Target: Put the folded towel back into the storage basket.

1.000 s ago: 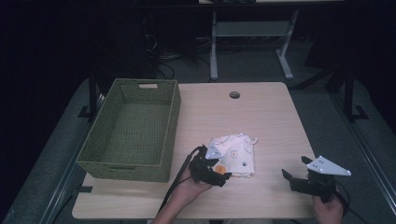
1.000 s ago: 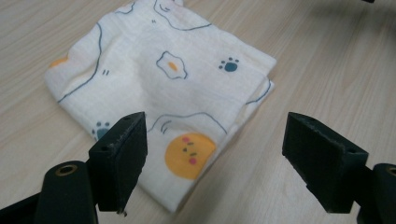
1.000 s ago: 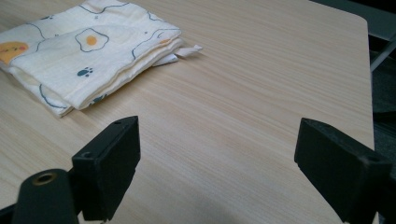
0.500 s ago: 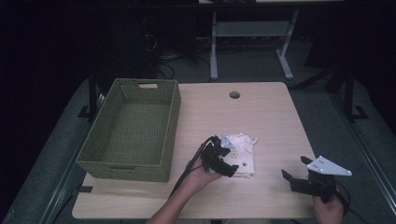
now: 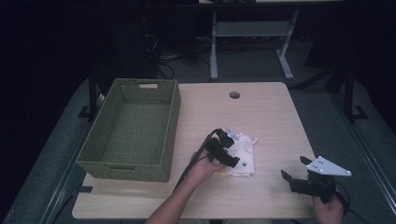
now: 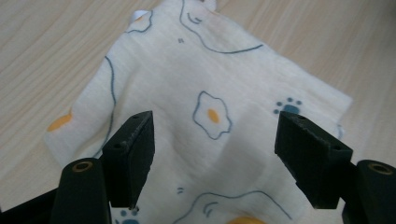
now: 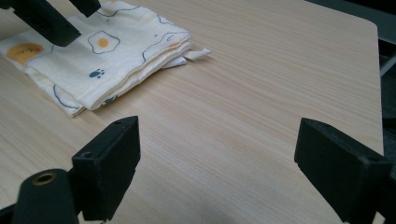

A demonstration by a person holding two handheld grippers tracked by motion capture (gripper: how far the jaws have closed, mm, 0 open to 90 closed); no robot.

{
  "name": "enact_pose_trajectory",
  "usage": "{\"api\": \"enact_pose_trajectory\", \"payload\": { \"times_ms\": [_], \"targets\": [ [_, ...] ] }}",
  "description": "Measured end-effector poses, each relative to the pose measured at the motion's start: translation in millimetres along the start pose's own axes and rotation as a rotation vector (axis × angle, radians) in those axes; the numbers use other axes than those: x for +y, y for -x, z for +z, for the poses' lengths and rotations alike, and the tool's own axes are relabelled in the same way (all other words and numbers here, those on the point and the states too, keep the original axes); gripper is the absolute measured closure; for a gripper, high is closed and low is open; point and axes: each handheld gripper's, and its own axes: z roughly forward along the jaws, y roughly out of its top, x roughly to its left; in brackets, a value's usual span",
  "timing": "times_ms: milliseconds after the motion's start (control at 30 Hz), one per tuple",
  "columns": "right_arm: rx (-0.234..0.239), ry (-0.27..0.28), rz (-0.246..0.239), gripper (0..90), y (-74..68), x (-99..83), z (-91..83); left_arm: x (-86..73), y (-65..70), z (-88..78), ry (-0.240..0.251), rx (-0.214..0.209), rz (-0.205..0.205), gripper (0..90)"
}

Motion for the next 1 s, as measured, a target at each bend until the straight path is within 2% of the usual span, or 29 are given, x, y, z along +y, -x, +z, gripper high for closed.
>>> {"api": "enact_pose_trajectory", "payload": {
  "times_ms": [133,233,300,400,633,767,1000],
  "targets": [
    [0.001,0.000,0.004,13.9,0.4,-0.3,-0.2,2.5,-5.1,6.3,-0.026,-0.006,-0.012,32.5],
    [0.002,-0.003,0.004,13.9,0.6,-0.4,0.0,4.0,-4.8,8.0,-0.027,-0.004,-0.011,33.5],
    [0.003,-0.003,0.004,13.9,0.3,-0.3,0.1,5.0,-4.3,8.6,-0.026,-0.012,-0.011,38.7],
    [0.003,-0.002,0.002,13.9,0.0,-0.3,0.1,6.7,-5.0,15.2,-0.070,0.017,-0.001,40.6],
    [0.006,-0.001,0.000,13.9,0.4,-0.3,-0.1,8.5,-8.7,21.9,-0.089,0.008,-0.022,45.4],
    [0.007,-0.003,0.001,13.9,-0.3,-0.2,0.1,8.9,-6.4,24.0,-0.089,0.024,-0.005,46.4],
    [0.006,-0.003,-0.007,13.9,-1.7,0.4,-0.5,6.3,-7.6,23.7,-0.068,0.030,-0.011,54.2]
  ]
}}
